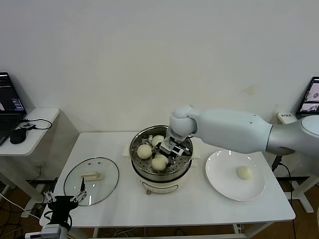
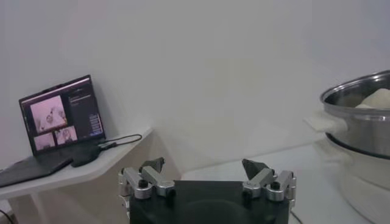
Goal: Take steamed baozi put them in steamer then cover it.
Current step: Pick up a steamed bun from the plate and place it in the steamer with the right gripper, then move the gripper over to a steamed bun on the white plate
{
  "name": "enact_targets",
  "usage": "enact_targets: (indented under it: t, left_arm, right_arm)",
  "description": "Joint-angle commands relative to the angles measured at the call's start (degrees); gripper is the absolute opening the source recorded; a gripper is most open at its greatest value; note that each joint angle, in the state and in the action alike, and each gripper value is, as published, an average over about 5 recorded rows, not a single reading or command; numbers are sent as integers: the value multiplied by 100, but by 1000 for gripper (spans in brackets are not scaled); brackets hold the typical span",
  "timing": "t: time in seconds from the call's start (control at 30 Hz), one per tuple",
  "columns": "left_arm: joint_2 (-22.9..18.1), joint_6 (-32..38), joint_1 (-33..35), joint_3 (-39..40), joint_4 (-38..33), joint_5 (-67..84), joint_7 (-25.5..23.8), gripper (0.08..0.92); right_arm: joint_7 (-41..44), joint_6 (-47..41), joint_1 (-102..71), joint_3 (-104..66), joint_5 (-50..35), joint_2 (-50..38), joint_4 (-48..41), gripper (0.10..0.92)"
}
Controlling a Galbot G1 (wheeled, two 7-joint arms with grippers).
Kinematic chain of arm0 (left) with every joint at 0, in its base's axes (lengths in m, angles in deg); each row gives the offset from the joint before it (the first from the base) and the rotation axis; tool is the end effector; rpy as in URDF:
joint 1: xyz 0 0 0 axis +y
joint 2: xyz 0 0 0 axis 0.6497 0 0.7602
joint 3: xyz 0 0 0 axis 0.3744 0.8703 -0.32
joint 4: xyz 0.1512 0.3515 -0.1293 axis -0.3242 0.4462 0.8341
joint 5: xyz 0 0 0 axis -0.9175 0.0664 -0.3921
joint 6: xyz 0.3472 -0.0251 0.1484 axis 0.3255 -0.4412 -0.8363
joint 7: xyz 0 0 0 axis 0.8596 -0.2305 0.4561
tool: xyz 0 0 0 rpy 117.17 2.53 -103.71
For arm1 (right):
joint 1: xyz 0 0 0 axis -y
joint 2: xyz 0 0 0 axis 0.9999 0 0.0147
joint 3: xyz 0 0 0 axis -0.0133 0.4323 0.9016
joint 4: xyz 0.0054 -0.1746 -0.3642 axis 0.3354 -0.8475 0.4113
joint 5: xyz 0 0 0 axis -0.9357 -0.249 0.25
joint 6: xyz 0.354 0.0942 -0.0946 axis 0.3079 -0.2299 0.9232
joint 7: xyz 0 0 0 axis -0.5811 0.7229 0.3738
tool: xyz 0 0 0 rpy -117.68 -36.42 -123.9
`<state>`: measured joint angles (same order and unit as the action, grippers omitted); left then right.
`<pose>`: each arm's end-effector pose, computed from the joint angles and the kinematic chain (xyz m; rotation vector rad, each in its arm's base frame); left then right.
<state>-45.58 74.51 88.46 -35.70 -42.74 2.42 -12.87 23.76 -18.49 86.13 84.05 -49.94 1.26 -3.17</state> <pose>0.1319 0.1065 -0.3298 0.2720 -2.9676 -0.4424 0.5749 0.1333 -0.1206 2.0673 -0.8326 2.0436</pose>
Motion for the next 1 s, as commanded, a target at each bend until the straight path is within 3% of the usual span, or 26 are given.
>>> enact_targets:
  t: [0.03, 0.23, 0.63, 1.0]
  left_arm:
    - [1, 1, 3, 2, 4, -1, -2, 823]
    - [20, -1, 2, -8, -33, 1, -5, 823]
    - [131, -1, -36, -35, -77, 27, -12, 823]
    - [259, -10, -113, 46, -41, 44, -22, 823]
  right_arm:
    - [-34, 230, 3, 48, 124, 56, -29, 687]
    - [-43, 180, 245, -106, 83, -101, -22, 810]
    - [300, -1909, 998, -637, -730, -1729, 391, 823]
    - [397, -2361, 49, -1199, -321, -3667, 502, 823]
